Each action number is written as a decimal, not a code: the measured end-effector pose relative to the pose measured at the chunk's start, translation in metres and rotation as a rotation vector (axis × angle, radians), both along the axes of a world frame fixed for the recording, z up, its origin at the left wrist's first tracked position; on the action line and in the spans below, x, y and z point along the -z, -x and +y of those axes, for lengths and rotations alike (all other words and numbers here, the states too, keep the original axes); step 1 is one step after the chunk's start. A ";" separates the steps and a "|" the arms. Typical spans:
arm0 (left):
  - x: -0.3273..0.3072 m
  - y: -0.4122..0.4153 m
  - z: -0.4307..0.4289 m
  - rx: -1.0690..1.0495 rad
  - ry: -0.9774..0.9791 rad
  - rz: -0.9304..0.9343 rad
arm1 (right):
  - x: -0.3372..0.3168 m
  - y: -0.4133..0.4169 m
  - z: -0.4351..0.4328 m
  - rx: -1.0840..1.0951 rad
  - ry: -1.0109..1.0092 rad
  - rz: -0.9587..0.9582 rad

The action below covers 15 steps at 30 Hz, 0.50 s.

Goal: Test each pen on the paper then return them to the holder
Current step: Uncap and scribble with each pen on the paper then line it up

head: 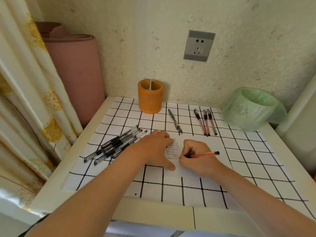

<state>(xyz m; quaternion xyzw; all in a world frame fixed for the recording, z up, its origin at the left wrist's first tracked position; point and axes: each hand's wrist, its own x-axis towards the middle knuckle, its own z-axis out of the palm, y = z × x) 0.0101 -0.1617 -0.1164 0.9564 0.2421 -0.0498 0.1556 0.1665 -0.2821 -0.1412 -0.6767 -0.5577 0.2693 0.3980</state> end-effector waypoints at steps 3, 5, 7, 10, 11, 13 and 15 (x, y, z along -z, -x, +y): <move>0.000 0.000 0.001 -0.001 0.001 0.004 | -0.001 -0.002 0.000 -0.022 0.006 0.013; 0.001 -0.001 0.001 -0.003 0.010 0.006 | -0.001 -0.002 0.000 -0.017 0.000 0.016; 0.001 -0.001 0.001 -0.004 0.017 0.003 | -0.002 -0.002 0.001 -0.009 -0.005 0.011; 0.000 0.000 0.001 -0.006 0.017 -0.003 | -0.002 0.000 0.000 -0.011 0.008 -0.004; 0.000 0.000 0.001 -0.006 0.017 -0.004 | -0.003 0.001 0.000 -0.011 0.011 -0.006; 0.001 0.000 0.002 -0.007 0.020 -0.005 | -0.004 0.001 0.000 -0.007 0.013 -0.007; 0.002 0.000 0.001 -0.007 0.016 -0.003 | -0.003 0.001 0.000 0.001 0.008 0.000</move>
